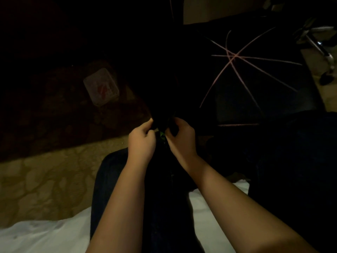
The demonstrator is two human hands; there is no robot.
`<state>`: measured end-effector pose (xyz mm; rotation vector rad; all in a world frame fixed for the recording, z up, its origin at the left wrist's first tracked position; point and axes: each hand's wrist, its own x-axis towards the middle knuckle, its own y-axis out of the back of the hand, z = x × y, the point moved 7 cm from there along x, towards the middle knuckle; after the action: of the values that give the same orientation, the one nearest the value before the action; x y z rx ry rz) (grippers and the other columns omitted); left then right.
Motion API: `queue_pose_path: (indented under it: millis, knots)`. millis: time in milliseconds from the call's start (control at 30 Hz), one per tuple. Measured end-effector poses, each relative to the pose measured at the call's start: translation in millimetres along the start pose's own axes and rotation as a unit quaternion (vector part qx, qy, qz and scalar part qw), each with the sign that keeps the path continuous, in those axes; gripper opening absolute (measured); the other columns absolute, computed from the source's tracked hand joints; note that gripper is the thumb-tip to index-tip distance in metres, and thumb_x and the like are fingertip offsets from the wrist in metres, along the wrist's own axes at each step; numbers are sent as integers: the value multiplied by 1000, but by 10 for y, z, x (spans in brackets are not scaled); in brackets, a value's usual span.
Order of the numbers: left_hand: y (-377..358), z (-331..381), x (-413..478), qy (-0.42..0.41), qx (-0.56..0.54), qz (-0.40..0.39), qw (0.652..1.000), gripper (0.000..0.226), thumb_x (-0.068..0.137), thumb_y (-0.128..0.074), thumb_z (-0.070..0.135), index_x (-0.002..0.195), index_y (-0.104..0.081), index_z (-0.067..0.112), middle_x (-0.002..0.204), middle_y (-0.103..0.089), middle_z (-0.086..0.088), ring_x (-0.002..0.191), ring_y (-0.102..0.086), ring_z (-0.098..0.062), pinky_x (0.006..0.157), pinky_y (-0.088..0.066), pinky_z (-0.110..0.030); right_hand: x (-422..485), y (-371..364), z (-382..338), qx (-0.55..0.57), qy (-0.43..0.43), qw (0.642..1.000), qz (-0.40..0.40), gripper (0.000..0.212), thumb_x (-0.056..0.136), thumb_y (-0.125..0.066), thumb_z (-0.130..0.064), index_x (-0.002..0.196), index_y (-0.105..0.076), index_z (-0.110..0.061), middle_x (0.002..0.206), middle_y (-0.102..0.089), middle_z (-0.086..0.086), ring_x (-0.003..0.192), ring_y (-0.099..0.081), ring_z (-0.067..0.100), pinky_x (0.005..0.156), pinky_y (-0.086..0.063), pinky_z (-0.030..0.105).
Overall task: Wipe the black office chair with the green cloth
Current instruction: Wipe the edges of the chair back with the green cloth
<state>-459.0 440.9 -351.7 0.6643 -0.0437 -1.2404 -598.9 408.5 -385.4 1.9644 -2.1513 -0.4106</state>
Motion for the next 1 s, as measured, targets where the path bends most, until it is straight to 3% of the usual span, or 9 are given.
queue_pose_path:
  millis: [100, 167, 300, 467, 567, 633, 767, 900, 1000]
  knots:
    - [26, -33, 57, -4, 2, 9, 1000, 46, 96, -43, 2, 136, -56, 20, 72, -59, 32, 44, -49, 6, 43, -36, -9, 52, -69, 100, -21, -16, 999, -27, 19, 86, -64, -9, 104, -71, -9, 100, -71, 6, 97, -65, 17, 76, -45, 19]
    - [32, -39, 76, -8, 1, 9, 1000, 47, 96, -43, 1, 136, -56, 20, 79, -54, 37, 46, -51, 9, 45, -38, -7, 83, -98, 179, -36, -38, 998, -35, 19, 86, -62, -7, 103, -71, -7, 99, -71, 9, 97, -66, 20, 79, -48, 24]
    - [43, -10, 90, -24, -5, 6, 1000, 48, 95, -44, -1, 136, -56, 20, 100, -58, 23, 45, -49, 14, 45, -37, -4, 80, -125, 228, -20, -74, 996, -35, 21, 88, -61, -7, 107, -70, -6, 104, -71, 10, 101, -65, 22, 87, -51, 33]
    - [52, -34, 73, -9, -17, 6, 1000, 50, 96, -43, 2, 140, -52, 24, 106, -69, -5, 33, -39, 2, 36, -30, -13, 37, -47, 83, 10, -49, 999, -9, 22, 87, -62, -9, 106, -71, -8, 102, -71, 7, 95, -62, 7, 77, -45, 12]
    - [49, -4, 54, -16, -15, 0, 1000, 52, 95, -42, 1, 140, -51, 24, 115, -68, -13, 34, -41, 3, 38, -30, -10, 27, -8, -70, 13, -22, 1000, 1, 24, 87, -62, -11, 108, -72, -8, 103, -71, 7, 97, -65, 14, 83, -49, 21]
    - [29, 1, 36, -19, -19, -6, 1000, 54, 95, -42, 0, 141, -50, 27, 120, -66, -2, 36, -44, 4, 39, -34, -11, 9, 32, -179, 16, -12, 1000, 4, 23, 87, -62, -10, 108, -72, -8, 102, -71, 7, 97, -65, 15, 84, -49, 23]
    - [12, -10, -25, -4, -25, -21, 999, 57, 95, -41, -1, 143, -47, 30, 103, -58, 26, 51, -56, 2, 43, -39, -14, -37, 131, -424, 2, 20, 1000, 5, 16, 87, -61, -9, 98, -73, -8, 93, -71, 7, 89, -66, 17, 76, -48, 21]
    - [15, 43, -82, -1, 1, -60, 998, 57, 96, -41, -1, 145, -44, 28, 125, -61, -2, 55, -57, 2, 39, -34, -14, -98, 292, -779, -11, 57, 998, -1, 17, 90, -60, -15, 102, -72, -11, 98, -71, 4, 94, -65, 15, 81, -52, 27]
    - [131, 179, -93, -19, 55, -47, 997, 48, 96, -43, 1, 138, -54, 21, 104, -70, -9, 52, -53, 4, 38, -36, -17, -140, 429, -1154, -14, 110, 994, -5, 24, 91, -60, -18, 113, -69, -12, 109, -69, 4, 103, -63, 15, 88, -52, 30]
